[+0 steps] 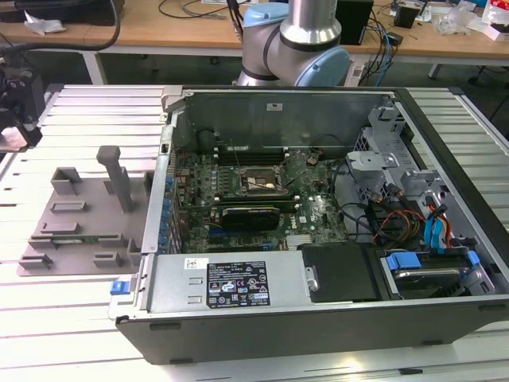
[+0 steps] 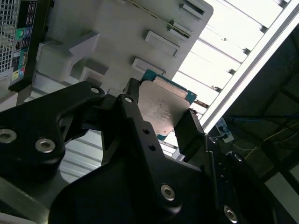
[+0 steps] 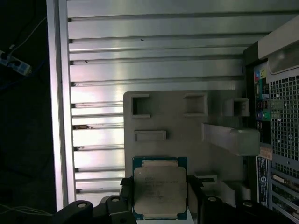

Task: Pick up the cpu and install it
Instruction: 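Pick up the cpu and move it towards the insertion slot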

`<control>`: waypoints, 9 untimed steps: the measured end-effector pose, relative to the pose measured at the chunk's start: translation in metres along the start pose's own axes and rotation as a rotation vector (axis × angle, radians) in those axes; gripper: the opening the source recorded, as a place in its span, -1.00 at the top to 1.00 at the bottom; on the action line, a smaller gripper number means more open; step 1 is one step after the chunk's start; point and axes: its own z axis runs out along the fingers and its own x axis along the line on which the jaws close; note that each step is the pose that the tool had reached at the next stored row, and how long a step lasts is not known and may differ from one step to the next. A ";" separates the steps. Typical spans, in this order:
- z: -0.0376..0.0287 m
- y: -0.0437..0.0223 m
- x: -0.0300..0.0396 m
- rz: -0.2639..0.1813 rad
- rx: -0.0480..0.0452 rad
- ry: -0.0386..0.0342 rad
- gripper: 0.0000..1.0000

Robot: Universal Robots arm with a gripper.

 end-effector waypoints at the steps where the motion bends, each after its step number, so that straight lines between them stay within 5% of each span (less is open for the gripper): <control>1: 0.0000 0.0000 -0.0018 0.000 0.0000 0.0000 -0.09; 9: 0.0004 0.0009 -0.0221 0.000 -0.0001 -0.0001 -0.09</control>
